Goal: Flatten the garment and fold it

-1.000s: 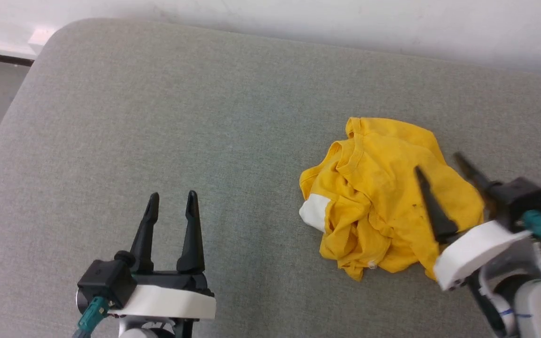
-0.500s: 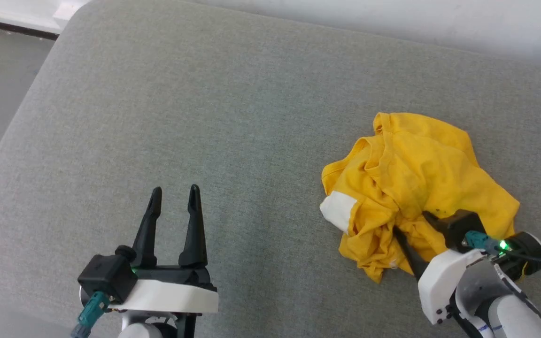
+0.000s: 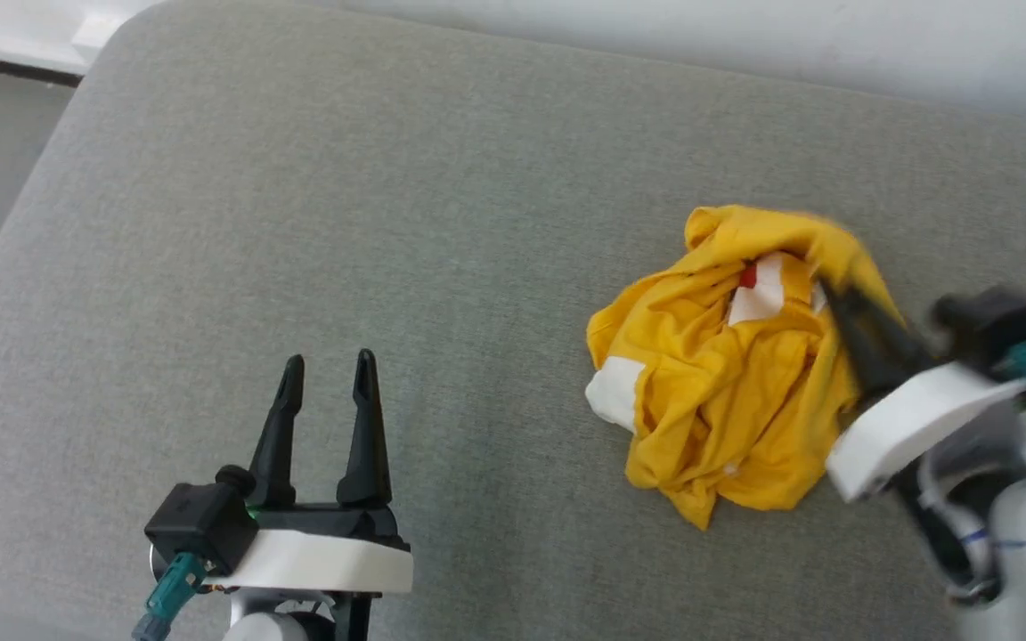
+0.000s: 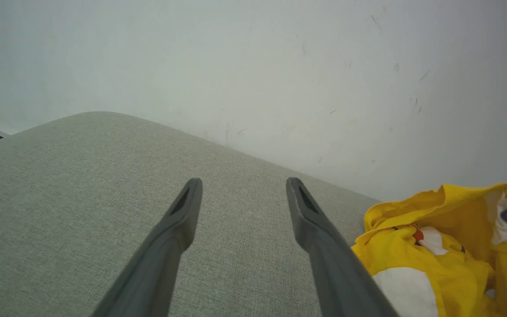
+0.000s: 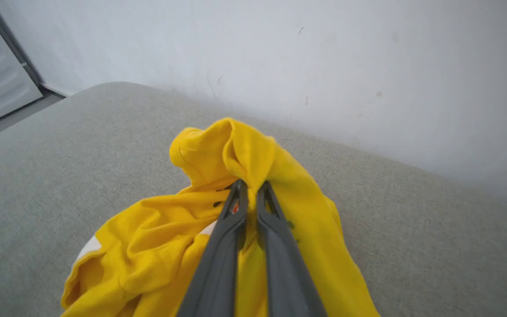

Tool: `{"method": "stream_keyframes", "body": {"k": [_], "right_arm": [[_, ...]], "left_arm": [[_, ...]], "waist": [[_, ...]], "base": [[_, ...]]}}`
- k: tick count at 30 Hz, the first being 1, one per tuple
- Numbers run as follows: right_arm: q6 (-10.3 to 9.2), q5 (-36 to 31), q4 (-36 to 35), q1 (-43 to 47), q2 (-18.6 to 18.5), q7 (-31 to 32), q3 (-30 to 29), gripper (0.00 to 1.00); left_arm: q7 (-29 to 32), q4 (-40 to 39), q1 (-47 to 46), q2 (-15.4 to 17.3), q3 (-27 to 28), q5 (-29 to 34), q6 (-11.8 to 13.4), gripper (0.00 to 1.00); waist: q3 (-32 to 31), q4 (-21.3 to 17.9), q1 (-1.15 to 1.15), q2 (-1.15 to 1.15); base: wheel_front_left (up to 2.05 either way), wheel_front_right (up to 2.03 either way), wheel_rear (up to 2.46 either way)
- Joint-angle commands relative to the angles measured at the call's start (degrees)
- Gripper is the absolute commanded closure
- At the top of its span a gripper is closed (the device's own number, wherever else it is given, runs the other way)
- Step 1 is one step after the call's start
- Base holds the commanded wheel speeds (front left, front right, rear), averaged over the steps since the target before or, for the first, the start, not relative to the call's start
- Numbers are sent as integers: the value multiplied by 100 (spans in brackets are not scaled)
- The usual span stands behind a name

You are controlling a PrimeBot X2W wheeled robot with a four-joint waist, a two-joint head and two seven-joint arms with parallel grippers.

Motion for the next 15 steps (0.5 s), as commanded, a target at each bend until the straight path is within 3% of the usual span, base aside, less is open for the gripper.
{"method": "stream_keyframes", "body": {"k": [1, 7, 15], "right_arm": [[-5, 192, -212, -178, 96, -7, -259, 100], [-5, 362, -726, -213, 291, 222, -1686, 100], [-5, -324, -272, 565, 562, 307, -3745, 100]], "left_arm": [[-27, 8, -84, -17, 15, 38, 8, 0], [-27, 60, -104, -17, 13, 78, -60, 0], [-27, 181, -79, -17, -21, 109, -146, 0]], "waist": [[-31, -113, 0, 0], [-30, -223, 0, 0], [-97, -162, 0, 0]], "base": [[0, 0, 0], [0, 0, 0], [0, 0, 0]]}}
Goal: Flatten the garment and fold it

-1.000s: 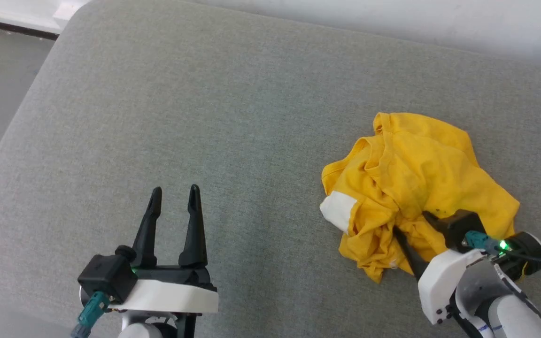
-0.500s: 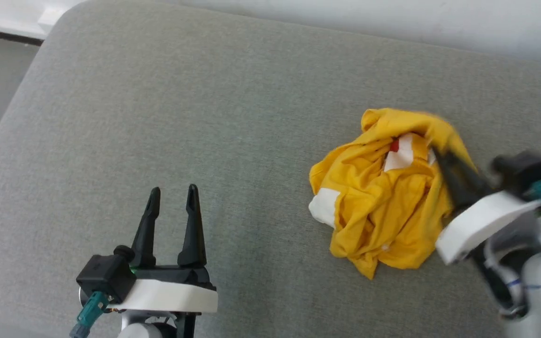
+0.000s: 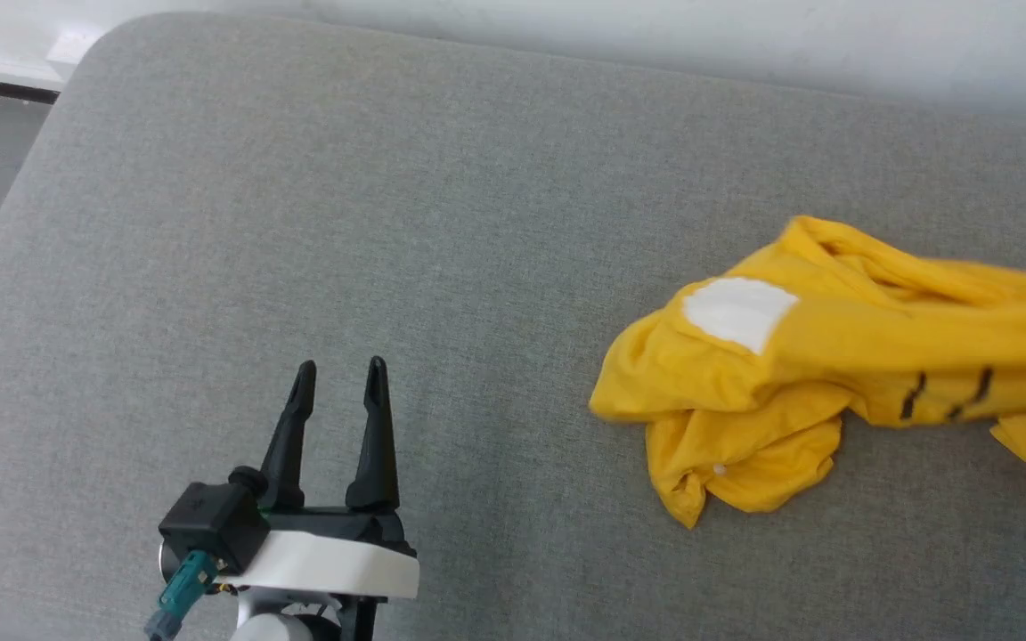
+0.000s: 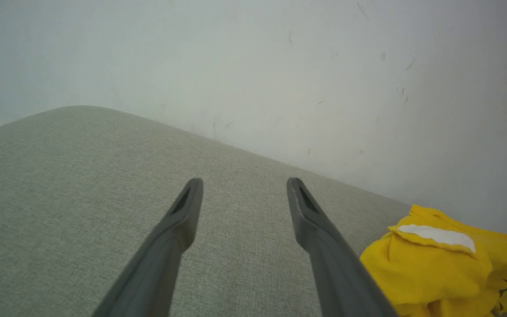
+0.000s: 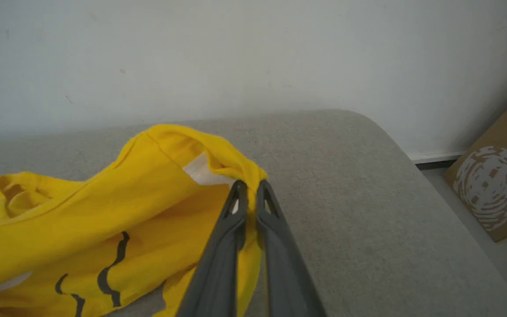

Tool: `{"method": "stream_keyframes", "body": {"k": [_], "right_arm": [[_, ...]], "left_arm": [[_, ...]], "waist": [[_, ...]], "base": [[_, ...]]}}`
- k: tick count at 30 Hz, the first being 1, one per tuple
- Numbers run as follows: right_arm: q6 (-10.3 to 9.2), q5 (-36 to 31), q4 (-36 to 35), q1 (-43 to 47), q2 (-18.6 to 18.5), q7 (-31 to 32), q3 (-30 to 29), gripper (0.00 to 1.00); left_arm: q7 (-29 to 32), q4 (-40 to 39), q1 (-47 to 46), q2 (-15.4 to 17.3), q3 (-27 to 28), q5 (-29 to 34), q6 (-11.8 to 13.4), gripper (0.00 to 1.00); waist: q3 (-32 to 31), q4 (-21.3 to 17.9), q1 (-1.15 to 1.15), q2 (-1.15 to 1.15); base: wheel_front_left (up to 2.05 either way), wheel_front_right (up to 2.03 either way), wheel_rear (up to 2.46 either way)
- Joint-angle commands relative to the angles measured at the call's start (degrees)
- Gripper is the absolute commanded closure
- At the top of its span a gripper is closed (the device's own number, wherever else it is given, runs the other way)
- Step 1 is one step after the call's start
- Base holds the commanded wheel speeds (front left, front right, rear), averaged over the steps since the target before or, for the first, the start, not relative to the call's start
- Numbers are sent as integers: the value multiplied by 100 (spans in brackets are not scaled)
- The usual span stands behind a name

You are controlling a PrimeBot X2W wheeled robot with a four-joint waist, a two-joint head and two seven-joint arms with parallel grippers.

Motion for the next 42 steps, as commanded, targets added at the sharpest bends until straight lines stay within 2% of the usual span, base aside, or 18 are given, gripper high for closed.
{"method": "stream_keyframes", "body": {"k": [1, 2, 3, 4, 7, 10, 16, 21, 26, 29, 32, 36, 42], "right_arm": [[-5, -224, 196, 157, 75, -57, -281, 100], [-5, -329, 342, 193, 95, -129, -412, 89], [-5, -450, 470, 230, 110, -196, -465, 26], [-5, -537, 591, 251, 123, -256, -472, 0], [-5, -588, 778, 229, 144, -391, -423, 0], [-5, -530, 862, 105, 160, -581, -121, 0], [-5, -336, 483, -153, 124, -673, 976, 0], [-5, 99, 49, -120, 27, -147, 2153, 0], [-5, 391, -309, 367, -218, 822, 2987, 0], [-5, 365, -522, 718, -329, 1350, 3127, 0], [-5, 382, -663, 1002, -269, 1628, 3104, 0], [-5, 127, -504, 1076, -348, 1499, 3179, 0], [-5, -269, 433, 706, -481, 1132, 3559, 0]], "left_arm": [[-27, 34, -49, -11, 19, 72, -39, 0], [-27, 47, -35, -11, 28, 87, -46, 0], [-27, 59, -24, -11, 35, 98, -54, 0], [-27, 74, -14, -11, 39, 110, -66, 0], [-27, 103, 4, -12, 50, 130, -87, 0], [-27, 131, 38, -12, 79, 154, -108, 0], [-27, 146, 46, -12, 59, 146, -138, 0], [-27, 141, 18, -12, -18, 73, -120, 0], [-27, 97, 9, -12, -40, 3, -71, 0], [-27, 72, -2, -12, -45, -20, -48, 0], [-27, 50, -27, -12, -57, -62, -22, 0], [-27, 50, -63, -12, -76, -93, -3, 0], [-27, 68, -136, -12, -86, -77, -11, 0]], "waist": [[-43, 20, 0, 0], [-56, 20, 0, 0], [-69, 20, 0, 0], [-85, 19, 0, 0], [-133, 11, 0, 0], [-214, -28, 0, 0], [-290, -71, 0, 0], [-272, 4, 0, 0], [-157, 138, 0, 0], [-69, 218, 0, 0], [-2, 274, 0, 0], [60, 301, 0, 0], [82, 236, 0, 0]], "base": [[0, 0, 0], [0, 0, 0], [0, 0, 0], [0, 0, 0], [0, 0, 0], [0, 0, 0], [0, 0, 0], [0, 0, 0], [0, 0, 0], [0, 0, 0], [0, 0, 0], [0, 0, 0], [0, 0, 0]]}}
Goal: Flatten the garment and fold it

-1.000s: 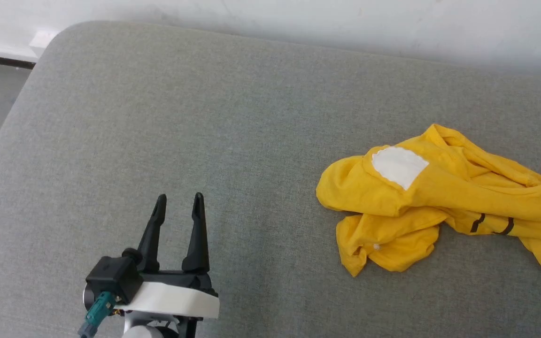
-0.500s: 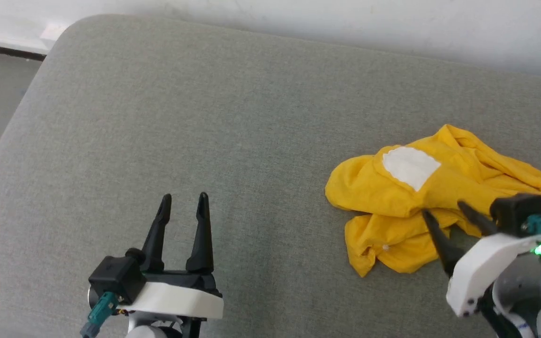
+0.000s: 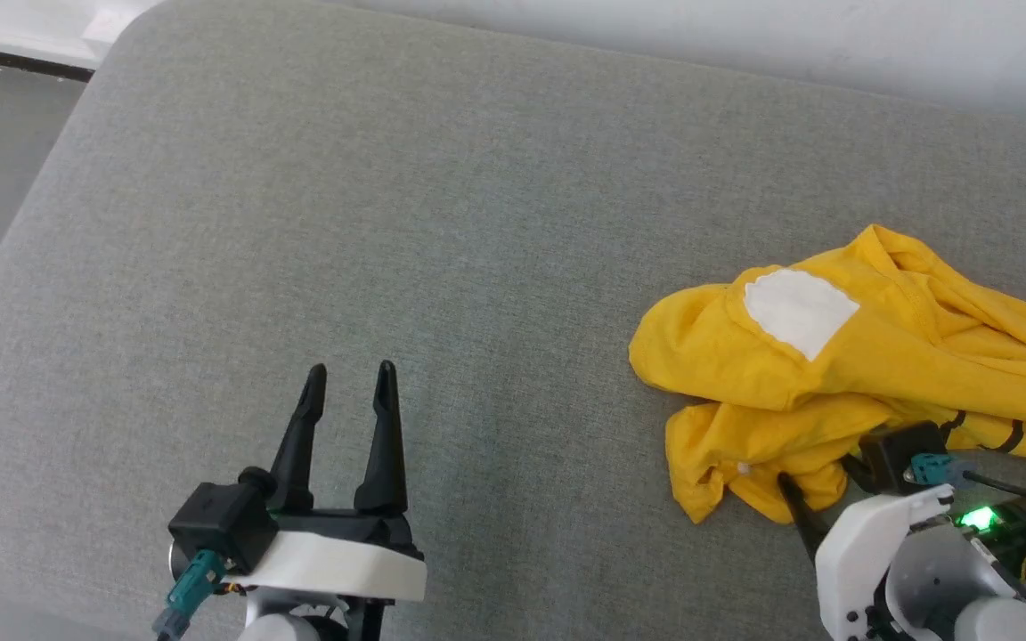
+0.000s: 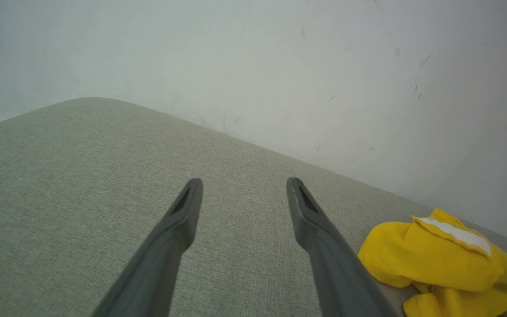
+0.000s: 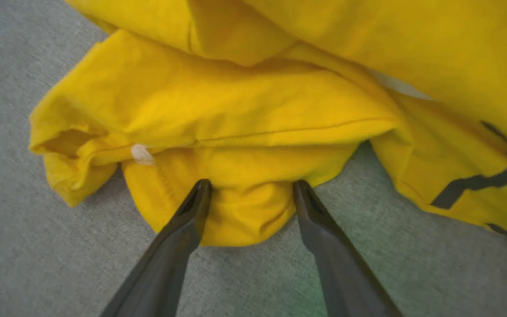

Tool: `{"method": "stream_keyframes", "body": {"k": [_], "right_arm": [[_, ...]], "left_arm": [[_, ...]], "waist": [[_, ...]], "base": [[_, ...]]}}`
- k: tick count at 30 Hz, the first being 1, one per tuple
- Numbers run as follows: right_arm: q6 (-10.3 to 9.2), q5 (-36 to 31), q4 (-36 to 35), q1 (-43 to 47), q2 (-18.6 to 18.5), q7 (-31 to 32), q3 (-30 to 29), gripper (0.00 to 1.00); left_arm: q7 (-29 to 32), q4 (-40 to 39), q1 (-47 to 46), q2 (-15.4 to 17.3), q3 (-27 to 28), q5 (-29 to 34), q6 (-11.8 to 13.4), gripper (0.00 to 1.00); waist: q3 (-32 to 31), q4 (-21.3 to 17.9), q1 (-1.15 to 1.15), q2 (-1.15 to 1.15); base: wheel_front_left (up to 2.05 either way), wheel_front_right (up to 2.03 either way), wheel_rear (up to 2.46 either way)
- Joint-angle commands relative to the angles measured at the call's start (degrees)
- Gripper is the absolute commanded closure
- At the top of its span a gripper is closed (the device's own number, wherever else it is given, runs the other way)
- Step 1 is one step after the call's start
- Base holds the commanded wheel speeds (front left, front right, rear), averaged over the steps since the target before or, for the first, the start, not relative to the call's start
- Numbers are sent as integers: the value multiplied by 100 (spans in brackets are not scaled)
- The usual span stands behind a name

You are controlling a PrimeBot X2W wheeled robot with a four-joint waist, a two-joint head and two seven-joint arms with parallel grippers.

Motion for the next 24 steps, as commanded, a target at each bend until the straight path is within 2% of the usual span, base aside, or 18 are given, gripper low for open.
{"method": "stream_keyframes", "body": {"k": [1, 2, 3, 4, 9, 13, 15, 18, 21, 24], "right_arm": [[-6, -42, 186, -171, -11, -54, 40, 7], [-6, -77, 305, -247, -45, -66, 106, 58], [-6, -80, 381, -322, -66, -73, 158, 82], [-6, -42, 421, -397, -60, -82, 175, 100], [-6, 384, 177, -715, -206, 109, 208, 100], [-6, 1089, -588, -803, -644, 706, 352, 100], [-6, 1564, -1093, -730, -1076, 1143, 630, 100], [-6, 2128, -1676, -348, -1471, 1911, 519, 100], [-6, 2499, -2115, 328, -1651, 2800, 307, 100], [-6, 2766, -2491, 1028, -1660, 3516, 24, 100]], "left_arm": [[-27, -6, -144, -10, -12, -13, 11, 0], [-27, 0, -157, -10, -18, -9, 10, 0], [-27, 6, -169, -10, -21, -6, 14, 0], [-27, 9, -180, -10, -21, -7, 18, 0], [-27, 29, -184, -11, -33, -14, 20, 0], [-27, 48, -161, -11, -23, 0, 14, 0], [-27, 56, -153, -11, -12, 9, 7, 0], [-27, 86, -142, -11, -23, 8, -29, 0], [-27, 106, -131, -11, -36, -7, -46, 0], [-27, 130, -126, -11, -50, -9, -70, 0]], "waist": [[5, -26, 0, 0], [6, -35, 0, 0], [6, -48, 0, 0], [3, -63, 0, 0], [-39, -178, 0, 0], [-95, -286, 0, 0], [-109, -339, 0, 0], [-113, -415, 0, 0], [-92, -471, 0, 0], [-45, -511, 0, 0]], "base": [[0, 0, 0], [0, 0, 0], [0, 0, 0], [0, 0, 0], [0, 0, 0], [0, 0, 0], [0, 0, 0], [0, 0, 0], [0, 0, 0], [0, 0, 0]]}}
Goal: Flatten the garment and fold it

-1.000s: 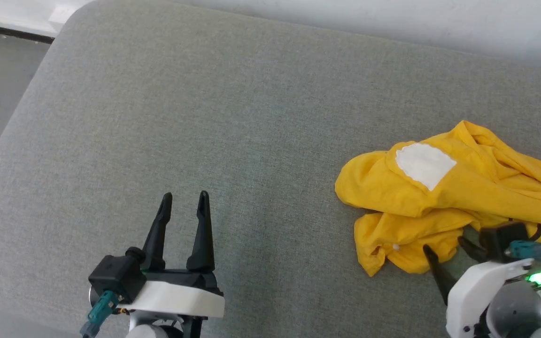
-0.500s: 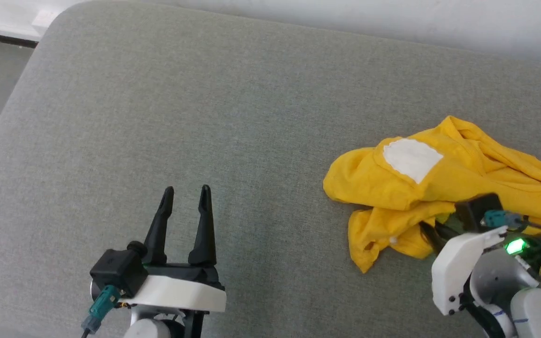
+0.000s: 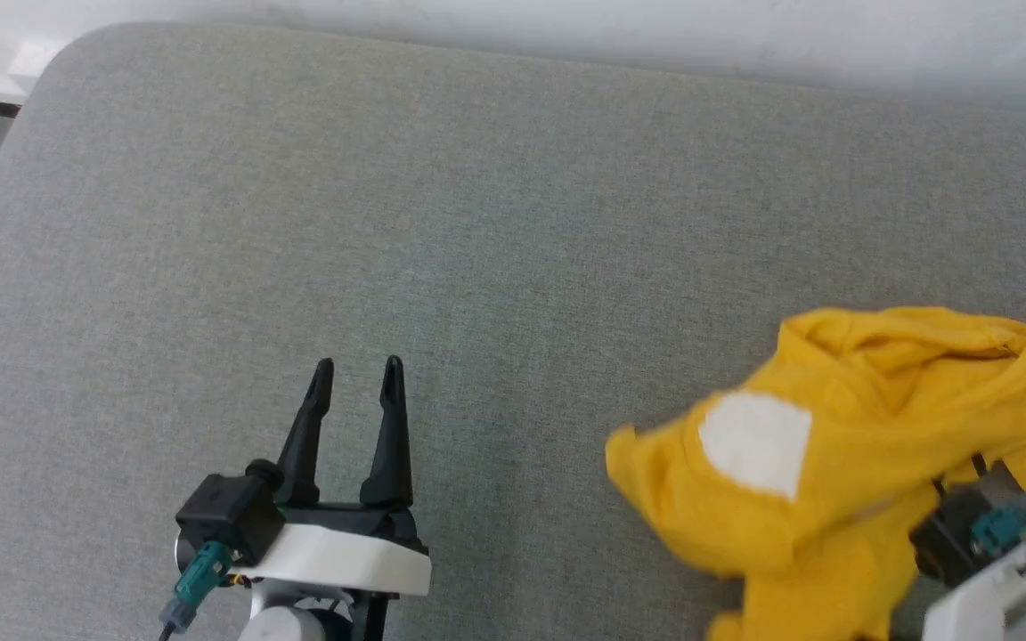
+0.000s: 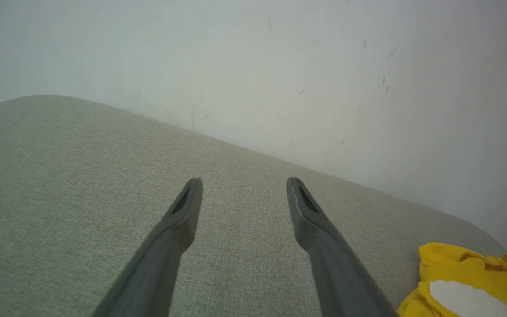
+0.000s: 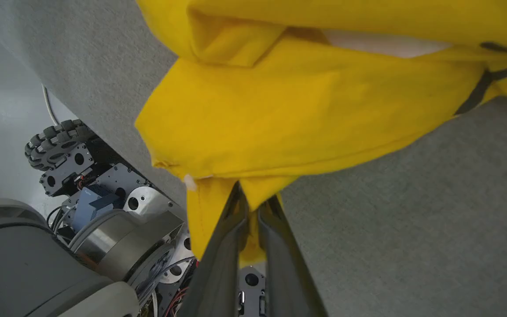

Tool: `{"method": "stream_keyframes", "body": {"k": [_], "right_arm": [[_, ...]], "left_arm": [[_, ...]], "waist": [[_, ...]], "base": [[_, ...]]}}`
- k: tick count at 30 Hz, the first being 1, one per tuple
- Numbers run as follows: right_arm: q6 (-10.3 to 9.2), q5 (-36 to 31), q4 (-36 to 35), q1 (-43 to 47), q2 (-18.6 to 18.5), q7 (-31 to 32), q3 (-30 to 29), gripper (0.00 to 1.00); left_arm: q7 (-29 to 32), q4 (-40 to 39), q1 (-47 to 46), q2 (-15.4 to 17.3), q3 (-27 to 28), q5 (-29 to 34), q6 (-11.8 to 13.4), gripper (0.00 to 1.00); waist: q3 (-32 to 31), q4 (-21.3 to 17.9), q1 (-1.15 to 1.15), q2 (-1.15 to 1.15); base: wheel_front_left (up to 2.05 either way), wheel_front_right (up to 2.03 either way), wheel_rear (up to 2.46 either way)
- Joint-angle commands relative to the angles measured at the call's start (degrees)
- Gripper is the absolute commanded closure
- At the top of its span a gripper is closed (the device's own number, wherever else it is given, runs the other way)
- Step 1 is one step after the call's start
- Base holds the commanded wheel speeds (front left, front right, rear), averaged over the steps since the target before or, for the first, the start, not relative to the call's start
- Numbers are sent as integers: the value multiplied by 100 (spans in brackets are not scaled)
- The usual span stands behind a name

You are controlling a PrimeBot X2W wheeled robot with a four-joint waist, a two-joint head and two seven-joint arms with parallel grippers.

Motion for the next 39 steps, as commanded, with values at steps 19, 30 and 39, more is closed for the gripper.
{"method": "stream_keyframes", "body": {"k": [19, 30, 39], "right_arm": [[-5, 759, -585, 249, 637, -1204, -521, 0], [-5, -1384, -93, -470, 1747, -5186, -1559, 0], [-5, -2197, 893, -512, 2299, -6826, -2124, 0]], "left_arm": [[-27, 188, -76, -8, -53, 161, -175, 0], [-27, -447, 50, -8, 18, 543, -179, 0], [125, -554, 21, 31, -498, 1026, -386, 0]], "waist": [[20, -219, 0, 0], [142, -292, 0, 0], [242, -296, 0, 0]], "base": [[0, 0, 0], [0, 0, 0], [0, 0, 0]]}}
